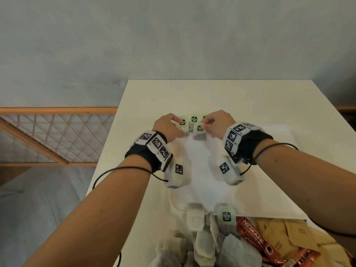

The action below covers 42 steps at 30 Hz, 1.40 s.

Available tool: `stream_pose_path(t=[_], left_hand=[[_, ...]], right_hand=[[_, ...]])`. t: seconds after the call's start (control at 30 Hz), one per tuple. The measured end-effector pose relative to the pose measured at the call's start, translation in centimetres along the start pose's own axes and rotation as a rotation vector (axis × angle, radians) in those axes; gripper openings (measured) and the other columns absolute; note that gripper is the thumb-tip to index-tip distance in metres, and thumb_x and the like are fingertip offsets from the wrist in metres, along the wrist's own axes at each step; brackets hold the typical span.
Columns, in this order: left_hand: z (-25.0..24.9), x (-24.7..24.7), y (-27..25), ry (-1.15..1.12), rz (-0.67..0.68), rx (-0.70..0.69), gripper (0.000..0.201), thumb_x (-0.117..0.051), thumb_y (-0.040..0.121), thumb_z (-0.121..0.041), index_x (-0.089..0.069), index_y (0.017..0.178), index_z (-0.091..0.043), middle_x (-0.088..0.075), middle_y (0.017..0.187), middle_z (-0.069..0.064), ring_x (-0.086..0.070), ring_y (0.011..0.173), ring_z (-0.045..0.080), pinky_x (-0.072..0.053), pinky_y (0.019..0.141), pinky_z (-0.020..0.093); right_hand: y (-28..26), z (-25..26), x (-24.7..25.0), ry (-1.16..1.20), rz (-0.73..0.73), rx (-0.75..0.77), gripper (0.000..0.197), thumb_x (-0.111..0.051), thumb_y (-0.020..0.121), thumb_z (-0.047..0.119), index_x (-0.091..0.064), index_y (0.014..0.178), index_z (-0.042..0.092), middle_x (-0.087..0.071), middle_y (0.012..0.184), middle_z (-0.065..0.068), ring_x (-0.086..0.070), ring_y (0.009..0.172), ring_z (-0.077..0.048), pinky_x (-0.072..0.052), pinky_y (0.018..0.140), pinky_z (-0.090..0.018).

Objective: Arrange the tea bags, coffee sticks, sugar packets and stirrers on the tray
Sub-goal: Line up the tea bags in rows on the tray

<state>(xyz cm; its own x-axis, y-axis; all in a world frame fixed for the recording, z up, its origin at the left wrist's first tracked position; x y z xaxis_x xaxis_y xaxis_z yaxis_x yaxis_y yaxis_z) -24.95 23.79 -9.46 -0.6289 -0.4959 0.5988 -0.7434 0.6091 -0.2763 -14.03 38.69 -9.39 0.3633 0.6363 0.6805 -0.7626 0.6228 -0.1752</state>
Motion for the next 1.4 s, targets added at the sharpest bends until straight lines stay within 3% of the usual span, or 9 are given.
stream_pose_path(t=[0.3,0.47,0.67,0.9,1.07,1.17,1.27,1.33,1.4], left_hand=[[-0.1,-0.1,2.4,0.178,0.029,0.005,0.03,-0.086,0.069,-0.017,-0.066,0.092,-0.021,-0.061,0.101,0.002,-0.058,0.08,0.017,-0.05,0.07,0.027],[-1.1,-0.2,0.9,0.233,0.023,-0.018,0.033,-0.082,0.073,-0.024,-0.063,0.1,-0.02,-0.063,0.111,0.003,-0.06,0.096,0.02,-0.049,0.081,0.029],[-4.2,-0.9,-5.6,0.33,0.117,-0.133,0.033,-0.08,0.077,-0.03,-0.066,0.105,-0.02,-0.064,0.115,0.0,-0.059,0.107,0.019,-0.044,0.082,0.026],[-3.4,-2.9,-16.3,0.397,0.298,-0.155,0.028,-0.075,0.083,-0.035,-0.071,0.102,-0.013,-0.064,0.075,-0.005,-0.061,0.074,0.013,-0.047,0.062,0.022],[0.4,-5.3,-22.0,0.478,0.483,-0.022,0.035,-0.068,0.088,-0.041,-0.072,0.098,-0.008,-0.074,0.095,0.002,-0.069,0.088,0.019,-0.052,0.073,0.029],[1.4,-5.9,-23.6,0.6,0.421,0.001,0.042,-0.06,0.092,-0.045,-0.066,0.089,-0.004,-0.066,0.089,0.005,-0.064,0.082,0.023,-0.045,0.072,0.029],[1.7,-6.5,-25.1,0.674,0.392,0.025,0.055,-0.054,0.094,-0.05,-0.057,0.122,-0.002,-0.061,0.117,0.012,-0.058,0.105,0.026,-0.04,0.079,0.029],[1.4,-7.1,-25.8,0.682,0.399,0.02,0.053,-0.054,0.095,-0.047,-0.055,0.126,-0.004,-0.059,0.124,0.012,-0.056,0.111,0.026,-0.039,0.081,0.027],[1.0,-7.7,-25.9,0.645,0.402,0.01,0.027,-0.054,0.097,-0.035,-0.059,0.103,-0.009,-0.062,0.103,0.007,-0.055,0.103,0.026,-0.039,0.071,0.022]], right_hand=[[2.4,0.9,-1.0,0.024,-0.021,0.009,0.013,-0.07,0.086,0.011,-0.074,0.099,0.01,-0.07,0.082,-0.008,-0.063,0.07,-0.019,-0.058,0.079,-0.034],[1.6,1.5,0.0,-0.028,-0.036,-0.003,0.026,-0.076,0.08,0.018,-0.068,0.105,0.017,-0.065,0.1,-0.001,-0.064,0.093,-0.021,-0.055,0.085,-0.035],[-5.8,3.3,3.1,0.033,-0.031,0.129,0.02,-0.073,0.081,0.012,-0.07,0.099,0.02,-0.067,0.092,0.0,-0.061,0.072,-0.015,-0.054,0.066,-0.027],[-17.8,0.4,2.4,0.007,0.173,0.148,0.015,-0.071,0.085,0.014,-0.071,0.098,0.023,-0.07,0.086,0.002,-0.067,0.074,-0.014,-0.055,0.067,-0.029],[-24.0,-2.4,-0.1,-0.073,0.337,0.138,0.015,-0.073,0.084,0.016,-0.073,0.096,0.025,-0.073,0.091,0.01,-0.066,0.075,-0.005,-0.046,0.068,-0.019],[-26.5,-2.8,-1.0,-0.097,0.395,0.137,0.02,-0.074,0.084,0.018,-0.071,0.104,0.022,-0.062,0.066,0.036,-0.056,0.052,0.008,-0.038,0.053,-0.006],[-28.1,-2.6,-1.9,-0.191,0.419,0.185,0.036,-0.073,0.085,0.013,-0.066,0.119,0.021,-0.048,0.047,0.039,-0.046,0.046,0.016,-0.035,0.049,-0.006],[-28.7,-2.6,-2.3,-0.231,0.394,0.202,0.041,-0.074,0.084,0.013,-0.063,0.123,0.02,-0.053,0.059,0.026,-0.045,0.049,0.021,-0.036,0.052,-0.005],[-29.0,-2.7,-2.7,-0.272,0.369,0.218,0.045,-0.075,0.082,0.018,-0.061,0.125,0.023,-0.062,0.097,0.017,-0.047,0.061,0.02,-0.035,0.056,-0.004]])
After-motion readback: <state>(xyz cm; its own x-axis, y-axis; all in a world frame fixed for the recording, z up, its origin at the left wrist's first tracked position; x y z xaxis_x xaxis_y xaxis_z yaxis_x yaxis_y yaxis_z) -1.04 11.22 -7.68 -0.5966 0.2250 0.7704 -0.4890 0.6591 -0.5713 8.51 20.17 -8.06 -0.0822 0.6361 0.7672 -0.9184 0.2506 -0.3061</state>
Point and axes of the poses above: each hand's wrist, its own y-axis towards the middle knuckle, its own x-axis out of the back of the hand, z = x × y, the point moved 8 cm from there along y, towards the middle knuckle
